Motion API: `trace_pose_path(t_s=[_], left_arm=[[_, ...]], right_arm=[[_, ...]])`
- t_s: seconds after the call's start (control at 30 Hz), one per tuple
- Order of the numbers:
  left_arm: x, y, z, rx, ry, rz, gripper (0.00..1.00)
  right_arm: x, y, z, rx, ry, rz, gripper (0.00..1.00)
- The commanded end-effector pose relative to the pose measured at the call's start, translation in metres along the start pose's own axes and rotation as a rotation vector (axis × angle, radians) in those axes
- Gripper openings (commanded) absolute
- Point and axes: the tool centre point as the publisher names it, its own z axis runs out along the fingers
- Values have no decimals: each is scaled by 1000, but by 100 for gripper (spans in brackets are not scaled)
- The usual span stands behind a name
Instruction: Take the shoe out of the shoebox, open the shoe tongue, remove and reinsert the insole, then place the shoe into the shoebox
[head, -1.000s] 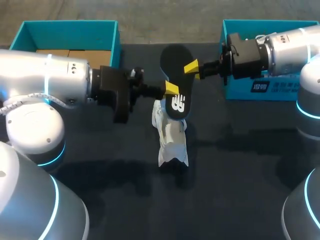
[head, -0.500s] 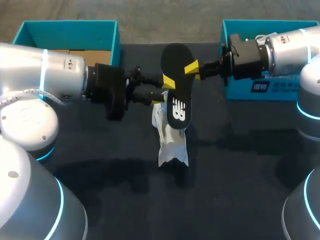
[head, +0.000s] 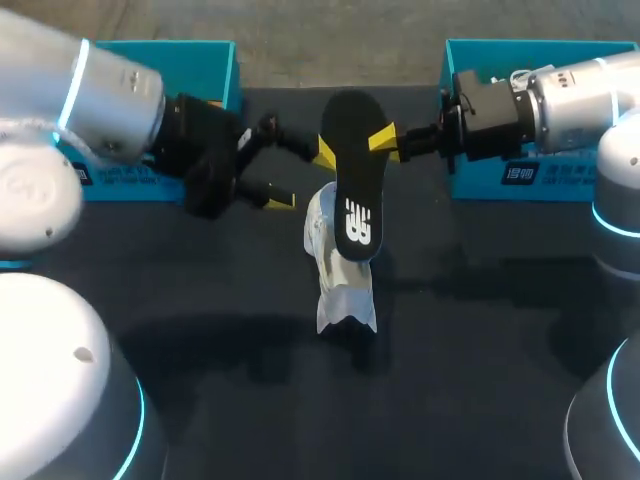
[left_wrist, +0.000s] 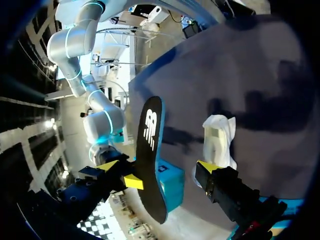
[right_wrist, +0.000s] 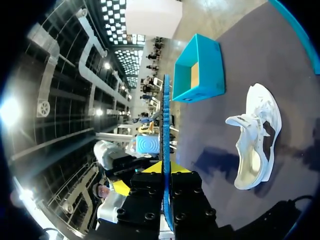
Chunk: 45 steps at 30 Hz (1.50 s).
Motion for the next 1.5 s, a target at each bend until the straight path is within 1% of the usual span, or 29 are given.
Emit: trace_pose_path(t_s=[0.03, 0.17, 0.27, 0.3, 0.4, 0.6, 0.67, 0.77, 0.87, 0.9, 1.0, 1.17, 1.43, 1.5], left_arm=[[-11, 14, -5, 40, 320, -42, 100], [-17, 22, -9, 42, 388, -86, 100], [-20, 24, -10, 46, 395, -103, 100], [-22, 30, -11, 55, 439, -111, 100], [-23, 35, -13, 67, 493, -114, 100], [-26, 47, -16, 90, 566, -136, 100], [-26, 49, -16, 118, 589, -137, 100], [-26, 52, -16, 127, 653, -107, 100], [-28, 55, -16, 150, 692, -85, 100], [-29, 57, -16, 142, 717, -66, 100], [-32, 60, -13, 154, 759, -33, 100], [-40, 67, -10, 143, 786, -15, 100], [-51, 73, -8, 144, 807, 5, 100], [-52, 73, -9, 140, 816, 10, 100]], right_arm=[[-2, 1, 2, 1, 1, 1, 0], [-5, 1, 4, -2, 7, 3, 0], [-6, 1, 4, -2, 9, 4, 0], [-8, 1, 5, -2, 12, 6, 0], [-10, 0, 6, -2, 17, 7, 0], [-13, 0, 9, 1, 25, 6, 0], [-14, 0, 10, 4, 26, 4, 0], [-16, 0, 13, 9, 25, 3, 0], [-17, 0, 15, 13, 25, 2, 0], [-18, 0, 16, 14, 27, 2, 0], [-20, -1, 18, 15, 33, 2, 0], [-21, -2, 19, 13, 40, -2, 0], [-24, -4, 19, 9, 47, -5, 0], [-25, -4, 20, 22, 28, -5, 0]])
